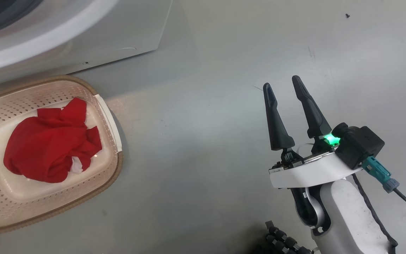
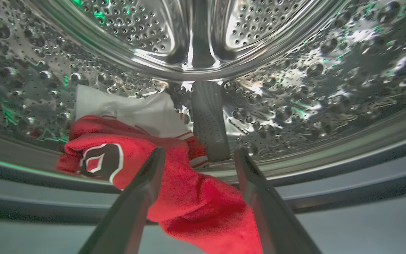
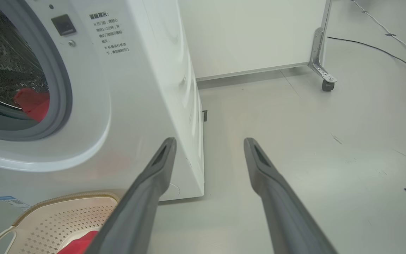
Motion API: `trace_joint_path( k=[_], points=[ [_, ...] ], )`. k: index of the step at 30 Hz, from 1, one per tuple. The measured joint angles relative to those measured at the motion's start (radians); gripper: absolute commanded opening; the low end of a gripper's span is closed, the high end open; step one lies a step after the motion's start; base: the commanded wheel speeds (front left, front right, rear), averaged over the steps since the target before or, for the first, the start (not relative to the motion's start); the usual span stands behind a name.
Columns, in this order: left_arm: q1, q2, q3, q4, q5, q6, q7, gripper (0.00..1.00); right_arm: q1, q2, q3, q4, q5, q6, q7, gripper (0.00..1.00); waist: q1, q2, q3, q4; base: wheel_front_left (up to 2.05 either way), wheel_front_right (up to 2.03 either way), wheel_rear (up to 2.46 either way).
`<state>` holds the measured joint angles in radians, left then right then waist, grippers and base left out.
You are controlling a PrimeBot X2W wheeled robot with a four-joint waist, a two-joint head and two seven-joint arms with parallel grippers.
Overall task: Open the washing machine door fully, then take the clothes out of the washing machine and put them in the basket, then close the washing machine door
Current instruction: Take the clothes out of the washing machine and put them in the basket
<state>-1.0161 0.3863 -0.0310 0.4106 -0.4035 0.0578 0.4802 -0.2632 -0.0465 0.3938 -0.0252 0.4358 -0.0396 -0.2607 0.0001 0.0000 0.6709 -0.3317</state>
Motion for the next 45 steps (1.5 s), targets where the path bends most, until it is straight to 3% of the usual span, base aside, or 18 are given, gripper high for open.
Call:
trace_joint_path(
  k=[20,21,22,23,24,25,36,45],
  points=[
    [-0.069,0.048,-0.016,0.183,0.064,0.039,0.174,0.99,-0.037,0.000,0.030,0.001,0.014,-0.007,0.000,1.00,-0.0001,0.0000,0.027,-0.034,0.00,0.00,0.00],
    [-0.077,0.053,-0.011,0.189,0.065,0.039,0.181,0.93,-0.038,0.000,0.035,0.001,0.016,-0.007,0.000,1.00,-0.0001,0.0000,0.028,-0.037,0.00,0.00,0.00],
    [-0.083,0.057,-0.008,0.192,0.065,0.043,0.187,0.61,-0.039,0.000,0.036,0.001,0.020,-0.007,0.000,1.00,-0.0001,0.0000,0.030,-0.040,0.00,0.00,0.00],
    [-0.089,0.057,-0.005,0.199,0.065,0.043,0.188,0.41,-0.040,0.000,0.034,0.001,0.022,-0.007,0.000,1.00,-0.0001,0.0000,0.032,-0.043,0.00,0.00,0.00],
    [-0.091,0.057,-0.004,0.204,0.065,0.044,0.189,0.04,-0.041,0.000,0.032,0.001,0.023,-0.007,0.000,1.00,-0.0001,0.0000,0.033,-0.045,0.00,0.00,0.00],
    [-0.092,0.057,-0.004,0.208,0.065,0.044,0.196,0.00,-0.041,0.000,0.032,0.001,0.023,-0.007,0.000,1.00,-0.0001,0.0000,0.034,-0.047,0.00,0.00,0.00],
    [-0.113,0.056,-0.002,0.223,0.070,0.047,0.201,0.00,-0.052,0.000,0.032,0.002,0.023,-0.007,0.000,1.00,-0.0001,0.0000,0.038,-0.049,0.00,0.00,0.00],
    [-0.112,0.023,0.008,0.217,0.051,0.044,0.105,0.00,-0.058,0.000,0.021,0.010,0.021,-0.007,0.000,1.00,-0.0001,0.0000,0.030,-0.031,0.00,0.00,0.00]
  ],
)
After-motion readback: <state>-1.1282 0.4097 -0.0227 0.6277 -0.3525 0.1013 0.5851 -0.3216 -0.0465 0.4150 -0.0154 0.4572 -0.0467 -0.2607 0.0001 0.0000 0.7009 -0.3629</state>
